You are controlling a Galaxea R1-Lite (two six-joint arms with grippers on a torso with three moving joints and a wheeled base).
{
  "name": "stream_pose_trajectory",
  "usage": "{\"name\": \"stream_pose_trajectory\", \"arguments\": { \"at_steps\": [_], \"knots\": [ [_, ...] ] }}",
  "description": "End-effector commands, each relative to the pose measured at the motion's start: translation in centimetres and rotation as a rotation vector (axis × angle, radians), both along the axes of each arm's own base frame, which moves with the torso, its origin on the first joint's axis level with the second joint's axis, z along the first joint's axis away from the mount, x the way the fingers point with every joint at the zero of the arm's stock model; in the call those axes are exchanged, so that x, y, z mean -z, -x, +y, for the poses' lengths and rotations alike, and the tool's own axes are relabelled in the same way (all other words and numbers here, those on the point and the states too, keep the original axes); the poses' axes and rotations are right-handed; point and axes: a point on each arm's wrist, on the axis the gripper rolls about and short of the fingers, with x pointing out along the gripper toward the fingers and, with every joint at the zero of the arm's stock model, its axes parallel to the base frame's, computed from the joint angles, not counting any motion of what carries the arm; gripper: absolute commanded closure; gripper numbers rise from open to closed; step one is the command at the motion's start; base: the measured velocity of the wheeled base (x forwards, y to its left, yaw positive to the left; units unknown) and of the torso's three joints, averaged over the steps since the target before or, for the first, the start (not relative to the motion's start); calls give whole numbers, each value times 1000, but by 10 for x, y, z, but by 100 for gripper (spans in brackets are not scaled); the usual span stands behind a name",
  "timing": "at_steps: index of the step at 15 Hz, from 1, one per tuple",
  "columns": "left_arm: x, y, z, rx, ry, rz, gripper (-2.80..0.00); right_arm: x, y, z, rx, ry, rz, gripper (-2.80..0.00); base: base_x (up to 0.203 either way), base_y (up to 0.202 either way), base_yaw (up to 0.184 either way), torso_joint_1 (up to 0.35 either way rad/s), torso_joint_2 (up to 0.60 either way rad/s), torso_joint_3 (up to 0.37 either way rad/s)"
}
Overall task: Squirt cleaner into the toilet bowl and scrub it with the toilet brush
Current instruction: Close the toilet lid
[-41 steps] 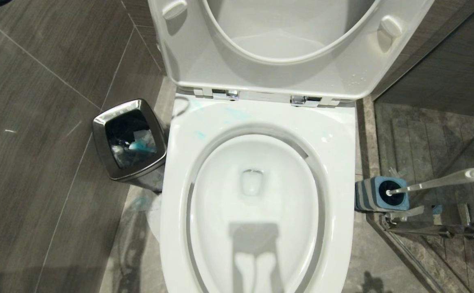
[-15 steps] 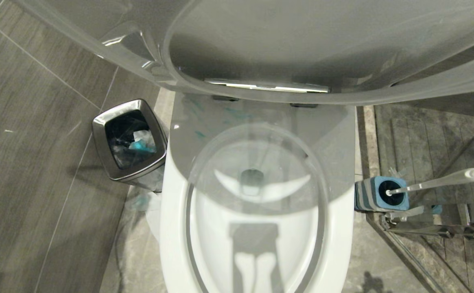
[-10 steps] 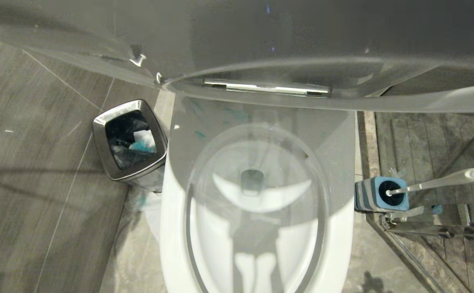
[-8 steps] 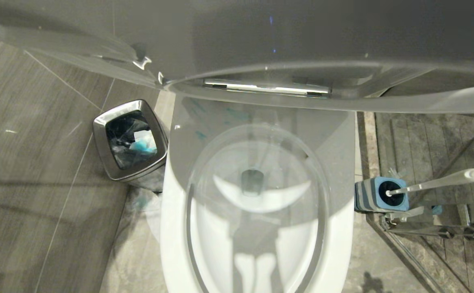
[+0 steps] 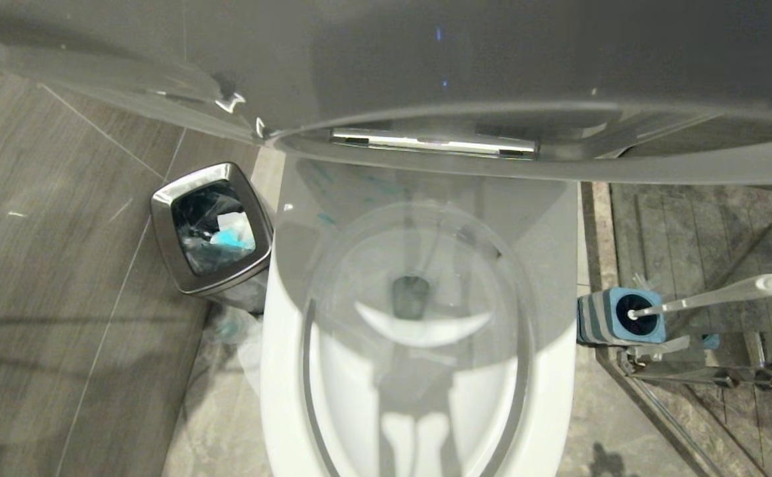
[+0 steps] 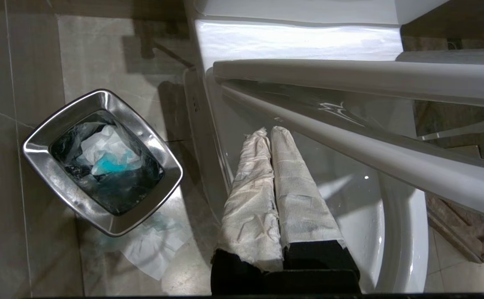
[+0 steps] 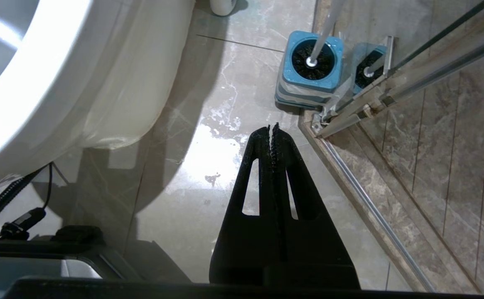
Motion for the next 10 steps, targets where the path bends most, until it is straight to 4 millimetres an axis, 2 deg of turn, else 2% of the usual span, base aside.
{"name": "stream_pose_trajectory", "arguments": {
  "at_steps": [1,5,10],
  "knots": [
    [5,-12,-6,10,-18,38,0,0,0,0,-1,0,0,0,0,0,0,0,0,0],
    [17,-29,-15,18,-69,147,0,0,0,0,-1,0,1,0,0,0,0,0,0,0],
    [21,-39,-21,21,-104,167,0,0,0,0,-1,0,0,0,0,0,0,0,0,0]
  ]
}}
